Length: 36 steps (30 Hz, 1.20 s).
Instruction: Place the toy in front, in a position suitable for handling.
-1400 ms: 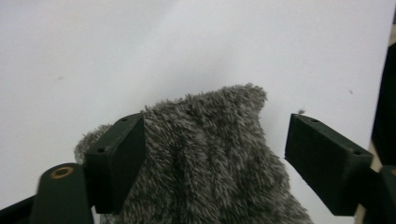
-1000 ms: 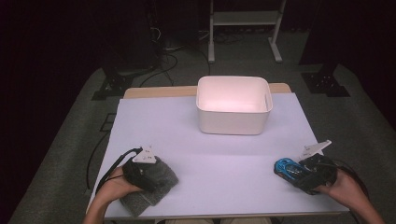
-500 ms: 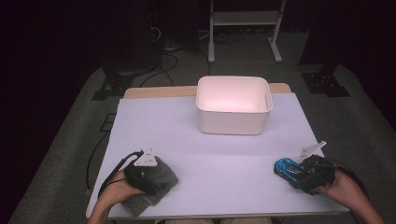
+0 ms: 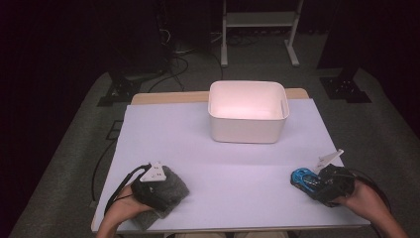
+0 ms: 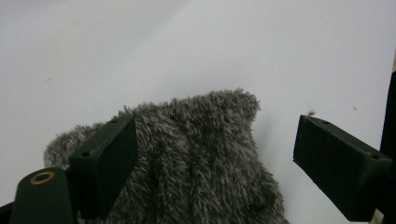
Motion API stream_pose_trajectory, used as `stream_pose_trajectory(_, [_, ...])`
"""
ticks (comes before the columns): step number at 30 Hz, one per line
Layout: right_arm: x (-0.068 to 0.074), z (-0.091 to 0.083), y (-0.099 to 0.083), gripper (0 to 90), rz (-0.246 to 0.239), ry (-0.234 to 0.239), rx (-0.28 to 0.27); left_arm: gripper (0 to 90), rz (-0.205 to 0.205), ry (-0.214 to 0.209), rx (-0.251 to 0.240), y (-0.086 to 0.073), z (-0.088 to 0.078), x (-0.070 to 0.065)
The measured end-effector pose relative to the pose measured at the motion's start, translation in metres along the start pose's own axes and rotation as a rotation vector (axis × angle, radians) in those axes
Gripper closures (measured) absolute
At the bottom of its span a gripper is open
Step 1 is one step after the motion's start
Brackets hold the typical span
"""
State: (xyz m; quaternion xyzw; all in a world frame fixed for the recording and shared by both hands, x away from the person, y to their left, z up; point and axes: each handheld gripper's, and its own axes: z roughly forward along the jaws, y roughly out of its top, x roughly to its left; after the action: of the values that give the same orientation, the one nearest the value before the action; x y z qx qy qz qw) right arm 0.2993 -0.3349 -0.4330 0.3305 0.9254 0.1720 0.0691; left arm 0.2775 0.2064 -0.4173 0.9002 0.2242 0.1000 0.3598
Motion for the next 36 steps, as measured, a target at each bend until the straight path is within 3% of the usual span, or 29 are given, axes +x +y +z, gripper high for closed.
stream_pose_trajectory(16, [-0.002,-0.002,0.000,25.0,-0.041,0.008,-0.008,13.3,-0.042,-0.006,-0.064,-0.001,-0.008,0.003])
stream_pose_trajectory(36, [-0.003,-0.012,-0.002,27.2,-0.064,0.030,-0.048,13.3,-0.042,-0.011,-0.062,-0.002,-0.008,0.003])
